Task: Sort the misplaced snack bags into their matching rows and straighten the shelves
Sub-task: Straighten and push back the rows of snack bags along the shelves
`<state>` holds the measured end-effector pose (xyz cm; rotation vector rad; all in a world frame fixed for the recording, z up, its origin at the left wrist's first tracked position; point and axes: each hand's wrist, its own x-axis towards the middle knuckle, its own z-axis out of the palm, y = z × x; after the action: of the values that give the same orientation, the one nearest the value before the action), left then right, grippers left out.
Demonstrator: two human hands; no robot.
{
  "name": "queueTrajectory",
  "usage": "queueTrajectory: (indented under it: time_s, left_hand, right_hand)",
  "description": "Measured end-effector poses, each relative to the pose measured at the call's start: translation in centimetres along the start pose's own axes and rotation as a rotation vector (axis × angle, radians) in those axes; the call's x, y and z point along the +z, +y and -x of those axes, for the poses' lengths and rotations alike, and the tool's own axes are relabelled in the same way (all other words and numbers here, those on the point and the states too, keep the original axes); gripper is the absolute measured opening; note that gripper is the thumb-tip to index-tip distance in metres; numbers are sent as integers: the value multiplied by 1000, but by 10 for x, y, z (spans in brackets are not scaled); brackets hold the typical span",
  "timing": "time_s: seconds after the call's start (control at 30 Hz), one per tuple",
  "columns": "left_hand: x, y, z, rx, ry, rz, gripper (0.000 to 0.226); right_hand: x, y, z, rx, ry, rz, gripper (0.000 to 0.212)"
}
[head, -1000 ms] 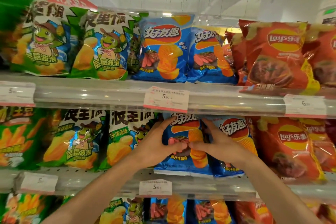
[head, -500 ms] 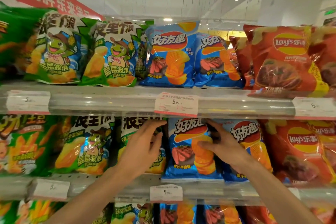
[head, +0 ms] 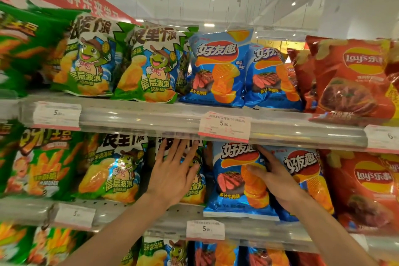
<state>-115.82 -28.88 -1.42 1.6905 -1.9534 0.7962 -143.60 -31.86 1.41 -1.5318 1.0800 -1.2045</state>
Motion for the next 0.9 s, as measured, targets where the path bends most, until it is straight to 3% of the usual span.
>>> queueTrajectory:
  time_s: [0.37,0.57,0.73,0.9]
  left_hand:
    - [-6,-1,-5,-17,-94,69,62]
    - [-22,-4,7,-72,127,451,44]
    - [-49,1,26,-196,-188,894,51]
    - [-57,1,27,-201,-291,1146,81]
  right_hand:
    - [-8,-9,10,26,-3,-172,62]
    - [11,-7,12,-26,-50,-160,65]
    - [43,-13,16,-126,-25,-34,64]
    - [60,-27,25,-149,-45,-4,65]
